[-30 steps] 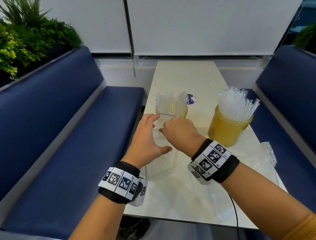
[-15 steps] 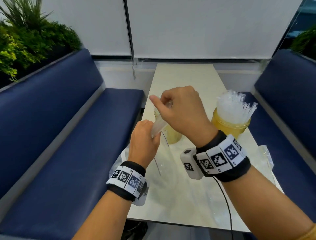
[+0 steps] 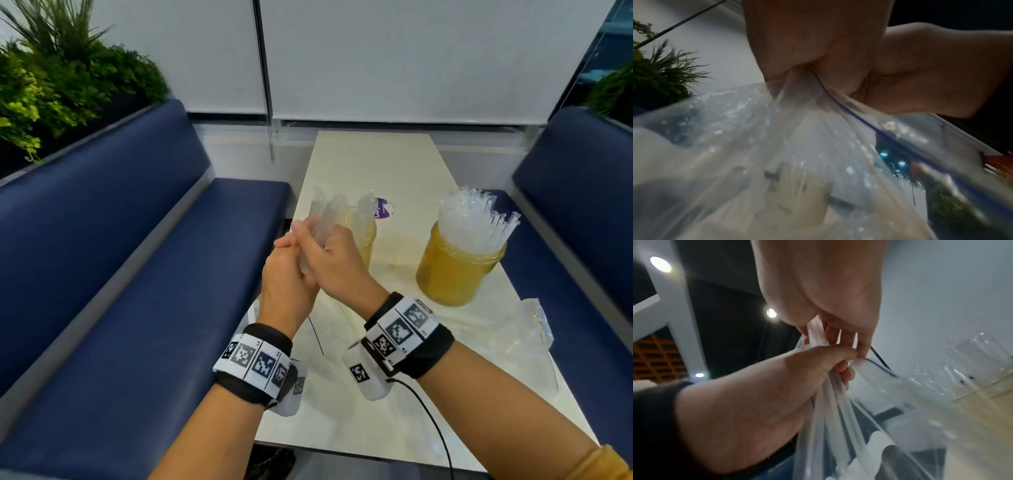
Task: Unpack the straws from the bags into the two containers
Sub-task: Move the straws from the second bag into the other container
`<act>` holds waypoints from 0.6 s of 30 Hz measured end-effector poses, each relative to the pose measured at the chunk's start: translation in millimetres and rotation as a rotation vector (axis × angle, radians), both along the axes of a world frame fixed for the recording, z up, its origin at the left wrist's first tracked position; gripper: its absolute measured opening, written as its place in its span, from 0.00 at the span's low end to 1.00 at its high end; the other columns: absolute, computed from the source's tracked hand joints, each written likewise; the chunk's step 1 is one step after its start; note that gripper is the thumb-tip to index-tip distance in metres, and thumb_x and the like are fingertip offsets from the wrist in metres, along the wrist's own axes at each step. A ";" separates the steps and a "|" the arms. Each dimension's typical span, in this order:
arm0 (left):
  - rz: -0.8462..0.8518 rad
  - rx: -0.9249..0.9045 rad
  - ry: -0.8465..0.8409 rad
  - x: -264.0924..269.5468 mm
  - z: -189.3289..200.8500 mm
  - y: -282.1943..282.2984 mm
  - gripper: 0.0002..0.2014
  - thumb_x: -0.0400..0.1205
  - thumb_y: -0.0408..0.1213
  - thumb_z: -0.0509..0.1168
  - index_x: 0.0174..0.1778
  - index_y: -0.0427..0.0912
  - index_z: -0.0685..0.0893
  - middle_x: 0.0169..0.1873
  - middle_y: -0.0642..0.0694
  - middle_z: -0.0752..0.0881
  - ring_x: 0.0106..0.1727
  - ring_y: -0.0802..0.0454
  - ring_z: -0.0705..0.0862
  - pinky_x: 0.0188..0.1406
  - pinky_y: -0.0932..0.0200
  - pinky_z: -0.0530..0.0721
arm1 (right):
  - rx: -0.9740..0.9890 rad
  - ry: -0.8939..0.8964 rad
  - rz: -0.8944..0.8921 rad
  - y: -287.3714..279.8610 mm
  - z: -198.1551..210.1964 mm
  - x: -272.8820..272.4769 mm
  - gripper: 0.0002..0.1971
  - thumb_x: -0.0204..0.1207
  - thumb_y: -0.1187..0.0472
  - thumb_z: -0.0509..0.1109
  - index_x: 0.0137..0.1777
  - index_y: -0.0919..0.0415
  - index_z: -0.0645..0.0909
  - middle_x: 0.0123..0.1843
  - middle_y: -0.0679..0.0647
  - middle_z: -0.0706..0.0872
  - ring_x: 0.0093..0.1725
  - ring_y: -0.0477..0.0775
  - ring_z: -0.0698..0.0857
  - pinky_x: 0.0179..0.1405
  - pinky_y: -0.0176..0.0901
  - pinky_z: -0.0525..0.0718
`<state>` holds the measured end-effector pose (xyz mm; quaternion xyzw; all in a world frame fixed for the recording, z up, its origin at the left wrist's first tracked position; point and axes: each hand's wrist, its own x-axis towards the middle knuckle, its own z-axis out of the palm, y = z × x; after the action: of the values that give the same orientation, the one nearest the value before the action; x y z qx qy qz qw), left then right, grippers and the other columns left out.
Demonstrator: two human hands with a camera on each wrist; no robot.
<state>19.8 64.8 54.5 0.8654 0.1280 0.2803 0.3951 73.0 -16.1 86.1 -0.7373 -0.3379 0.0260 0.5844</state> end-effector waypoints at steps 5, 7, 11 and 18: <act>0.031 0.192 0.163 1.1 -7.7 9.8 0.13 0.78 0.49 0.75 0.45 0.47 0.79 0.42 0.54 0.77 0.44 0.53 0.76 0.40 0.60 0.72 | 0.239 0.090 0.021 -5.1 45.4 22.8 0.20 0.90 0.58 0.57 0.44 0.74 0.78 0.33 0.71 0.89 0.31 0.61 0.89 0.31 0.39 0.85; 0.024 0.221 0.187 -1.2 -8.5 16.1 0.13 0.77 0.45 0.79 0.49 0.50 0.80 0.48 0.57 0.77 0.49 0.56 0.75 0.49 0.61 0.75 | 0.340 0.059 0.009 -12.2 71.2 39.4 0.19 0.91 0.59 0.55 0.45 0.73 0.77 0.35 0.76 0.86 0.31 0.68 0.88 0.28 0.42 0.85; 0.003 0.230 0.249 -7.1 -5.0 25.6 0.22 0.79 0.26 0.72 0.68 0.44 0.84 0.63 0.52 0.78 0.63 0.52 0.80 0.59 0.67 0.75 | 0.468 -0.043 -0.097 -16.8 92.1 86.0 0.17 0.91 0.56 0.56 0.47 0.69 0.76 0.33 0.70 0.86 0.33 0.70 0.88 0.33 0.48 0.86; 0.037 0.243 0.274 -11.1 12.6 33.7 0.29 0.77 0.20 0.65 0.73 0.46 0.81 0.63 0.55 0.77 0.63 0.53 0.78 0.63 0.50 0.84 | 0.138 0.030 -0.242 12.5 14.5 151.2 0.16 0.89 0.51 0.59 0.48 0.62 0.79 0.37 0.61 0.90 0.37 0.53 0.89 0.43 0.48 0.87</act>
<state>8.6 98.6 67.0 0.9345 0.1617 0.1802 0.2611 224.2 -3.6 100.6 -0.7302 -0.2388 -0.0572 0.6376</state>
